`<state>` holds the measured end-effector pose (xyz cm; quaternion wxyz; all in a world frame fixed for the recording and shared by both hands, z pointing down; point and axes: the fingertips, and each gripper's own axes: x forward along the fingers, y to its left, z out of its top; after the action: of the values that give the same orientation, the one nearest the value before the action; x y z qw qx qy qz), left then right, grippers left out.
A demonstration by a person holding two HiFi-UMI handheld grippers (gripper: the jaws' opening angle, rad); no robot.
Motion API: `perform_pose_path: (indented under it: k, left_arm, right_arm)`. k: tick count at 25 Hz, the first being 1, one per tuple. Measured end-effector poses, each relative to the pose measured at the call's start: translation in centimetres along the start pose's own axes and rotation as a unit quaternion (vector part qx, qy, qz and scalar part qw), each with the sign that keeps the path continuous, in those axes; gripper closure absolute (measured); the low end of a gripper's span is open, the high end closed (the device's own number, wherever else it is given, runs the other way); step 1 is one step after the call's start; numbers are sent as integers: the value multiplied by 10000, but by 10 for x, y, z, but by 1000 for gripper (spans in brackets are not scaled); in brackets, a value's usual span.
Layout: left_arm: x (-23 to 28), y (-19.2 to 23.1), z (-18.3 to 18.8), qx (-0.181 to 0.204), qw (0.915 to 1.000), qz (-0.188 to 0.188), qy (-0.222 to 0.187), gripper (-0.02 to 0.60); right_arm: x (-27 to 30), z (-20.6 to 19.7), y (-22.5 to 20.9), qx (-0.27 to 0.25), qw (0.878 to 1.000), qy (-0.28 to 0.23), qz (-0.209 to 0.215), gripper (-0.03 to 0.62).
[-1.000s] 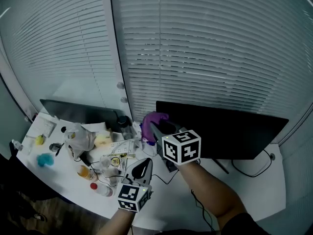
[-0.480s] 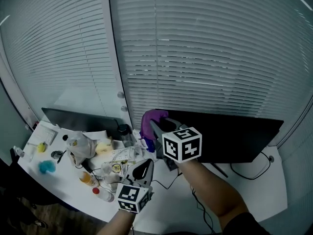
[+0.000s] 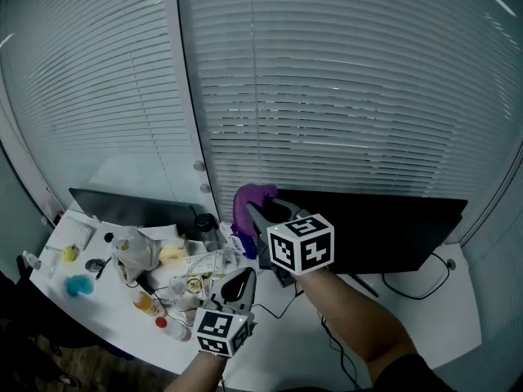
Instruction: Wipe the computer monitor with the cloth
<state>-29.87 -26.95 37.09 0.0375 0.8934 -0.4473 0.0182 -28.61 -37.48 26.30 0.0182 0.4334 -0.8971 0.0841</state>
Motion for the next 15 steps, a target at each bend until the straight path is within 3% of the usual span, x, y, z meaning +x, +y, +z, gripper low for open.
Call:
perform_pose_path:
  k: [10, 15]
  left_arm:
    - [4, -16, 9, 96, 9996, -266, -99, 577]
    - [3, -27, 14, 81, 9991, -383, -162, 577]
  right_arm:
    - [-19, 26, -9, -440, 9980, -232, -384, 499]
    - [-14, 25, -24, -715, 9947, 78, -740, 499]
